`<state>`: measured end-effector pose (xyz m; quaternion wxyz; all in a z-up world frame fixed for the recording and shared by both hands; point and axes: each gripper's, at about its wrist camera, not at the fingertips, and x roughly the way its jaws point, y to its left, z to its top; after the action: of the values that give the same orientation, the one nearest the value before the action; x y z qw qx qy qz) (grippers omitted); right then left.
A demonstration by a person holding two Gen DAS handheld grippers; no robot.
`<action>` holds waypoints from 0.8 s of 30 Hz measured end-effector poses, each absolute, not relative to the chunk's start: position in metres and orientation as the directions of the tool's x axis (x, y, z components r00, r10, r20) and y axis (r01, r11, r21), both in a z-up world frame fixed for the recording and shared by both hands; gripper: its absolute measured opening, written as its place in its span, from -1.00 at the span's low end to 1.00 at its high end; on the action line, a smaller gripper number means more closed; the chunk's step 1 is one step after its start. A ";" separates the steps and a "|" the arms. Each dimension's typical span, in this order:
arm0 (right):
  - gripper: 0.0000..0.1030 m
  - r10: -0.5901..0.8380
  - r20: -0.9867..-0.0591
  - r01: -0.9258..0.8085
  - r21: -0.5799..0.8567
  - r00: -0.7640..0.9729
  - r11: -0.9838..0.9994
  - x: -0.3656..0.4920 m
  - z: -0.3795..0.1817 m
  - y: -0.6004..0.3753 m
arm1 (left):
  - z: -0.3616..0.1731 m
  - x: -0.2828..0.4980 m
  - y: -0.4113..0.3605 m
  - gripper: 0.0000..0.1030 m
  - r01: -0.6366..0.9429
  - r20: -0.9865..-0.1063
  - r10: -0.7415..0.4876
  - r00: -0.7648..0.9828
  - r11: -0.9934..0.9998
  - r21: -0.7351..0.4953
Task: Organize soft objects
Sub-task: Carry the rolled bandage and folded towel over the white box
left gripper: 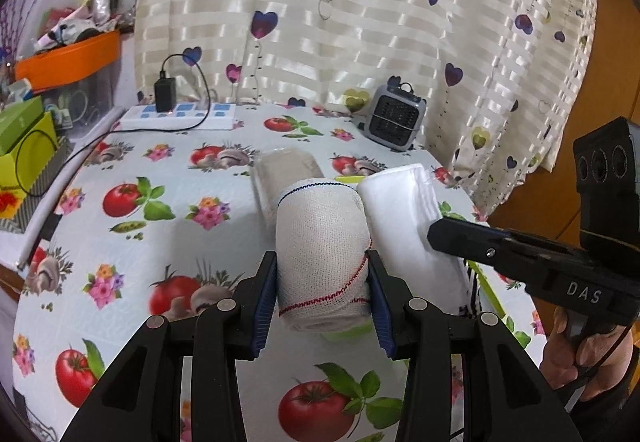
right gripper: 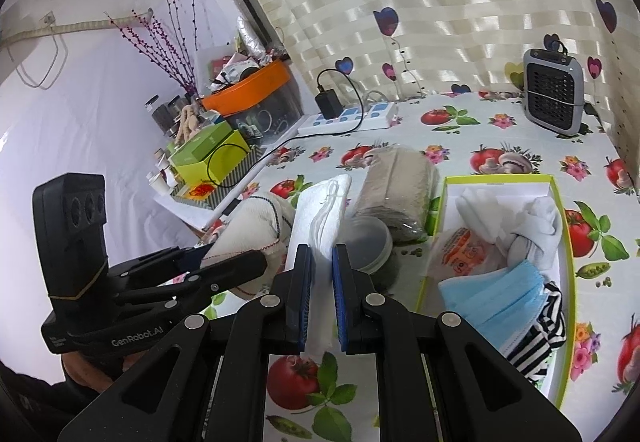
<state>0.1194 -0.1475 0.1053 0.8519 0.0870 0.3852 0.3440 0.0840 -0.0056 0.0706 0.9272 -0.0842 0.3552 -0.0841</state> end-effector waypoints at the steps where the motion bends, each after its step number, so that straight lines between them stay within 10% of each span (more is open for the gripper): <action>1: -0.78 0.650 -0.598 -0.516 0.412 0.470 0.751 0.120 0.105 -0.148 | 0.071 0.085 -0.007 -0.20 0.098 -0.644 -0.218 0.733 0.971 -0.217; 24: -0.78 0.530 -0.601 -0.317 0.429 0.598 0.846 0.169 0.096 -0.242 | 0.071 0.148 -0.066 -0.20 0.188 -0.660 -0.280 0.697 0.960 -0.208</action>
<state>0.1688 -0.2416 0.0958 0.8828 0.1402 0.3787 0.2398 0.1476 -0.0660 0.0710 0.9191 -0.0621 0.3678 -0.1273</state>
